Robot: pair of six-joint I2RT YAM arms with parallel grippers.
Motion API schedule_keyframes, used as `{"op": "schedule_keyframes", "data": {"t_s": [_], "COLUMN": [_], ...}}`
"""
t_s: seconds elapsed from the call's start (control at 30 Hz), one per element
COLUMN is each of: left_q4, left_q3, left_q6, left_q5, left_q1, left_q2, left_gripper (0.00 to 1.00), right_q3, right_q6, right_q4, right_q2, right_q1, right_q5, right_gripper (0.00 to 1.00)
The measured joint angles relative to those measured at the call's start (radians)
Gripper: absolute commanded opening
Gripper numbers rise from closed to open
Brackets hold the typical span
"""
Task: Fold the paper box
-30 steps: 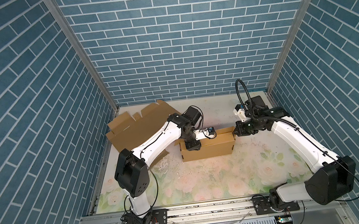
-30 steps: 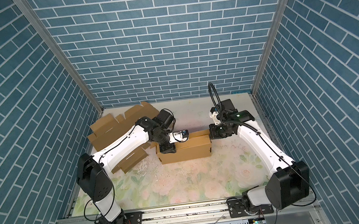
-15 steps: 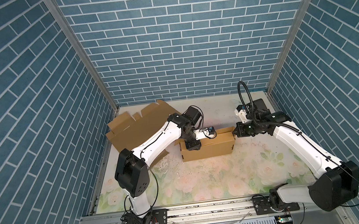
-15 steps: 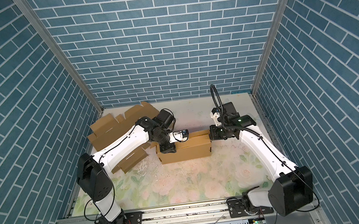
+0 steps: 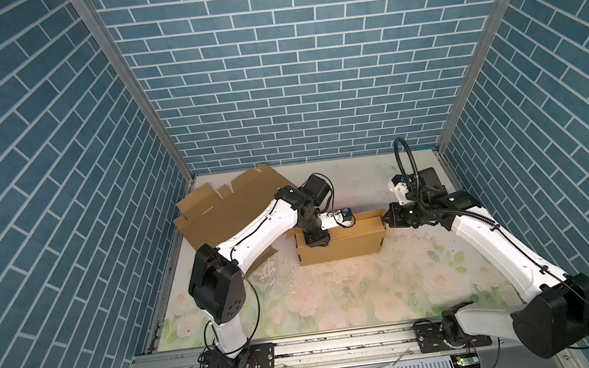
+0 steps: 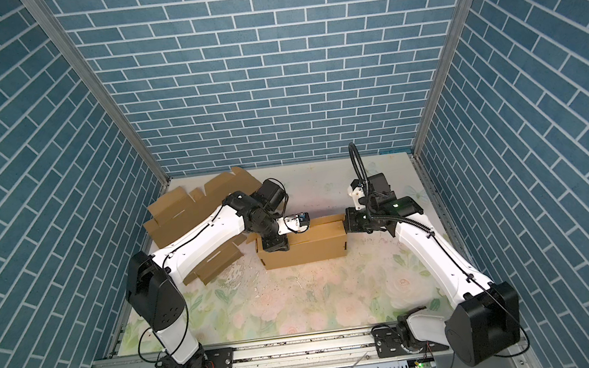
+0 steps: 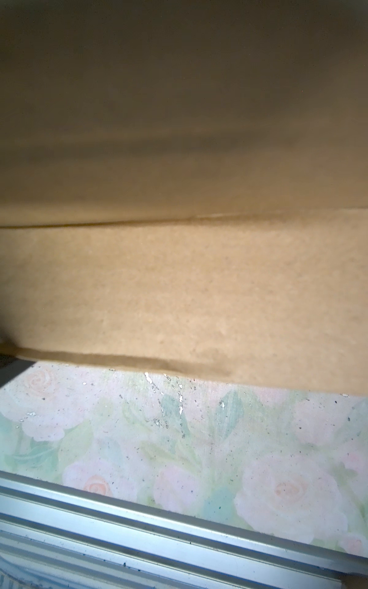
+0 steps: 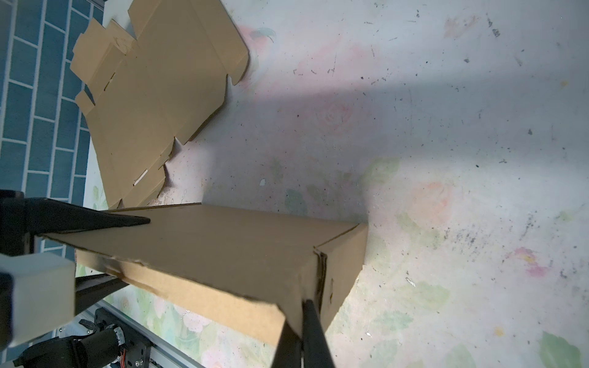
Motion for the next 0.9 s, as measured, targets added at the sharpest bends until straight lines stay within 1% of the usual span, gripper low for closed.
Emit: {"op": "schedule_keyframes", "data": {"t_s": [0.13, 0.27, 0.53, 0.73, 0.83, 0.9], "left_q4": [0.0, 0.008, 0.043, 0.069, 0.097, 0.12], "left_q3": [0.0, 0.002, 0.002, 0.001, -0.01, -0.021], "left_q6": [-0.001, -0.009, -0.021, -0.039, -0.061, -0.082], "left_q5": [-0.003, -0.011, -0.042, -0.036, -0.021, -0.014], "left_q1": [0.0, 0.0, 0.0, 0.007, 0.026, 0.044], "left_q2": [0.0, 0.0, -0.002, -0.033, -0.09, -0.144], "left_gripper": [0.5, 0.61, 0.77, 0.83, 0.85, 0.84], "right_q3": [-0.001, -0.001, 0.0, 0.0, 0.001, 0.001], "right_q6": [0.0, 0.0, 0.0, 0.001, 0.003, 0.006], "right_q4": [0.0, -0.001, -0.002, 0.006, 0.005, 0.006], "right_q2": [-0.005, -0.005, 0.0, 0.008, 0.008, 0.008], "right_q1": [0.004, 0.005, 0.006, 0.006, 0.006, 0.006], "right_q5": [0.02, 0.031, 0.043, 0.057, 0.065, 0.067], "right_gripper": [0.0, 0.0, 0.0, 0.0, 0.0, 0.0]}}
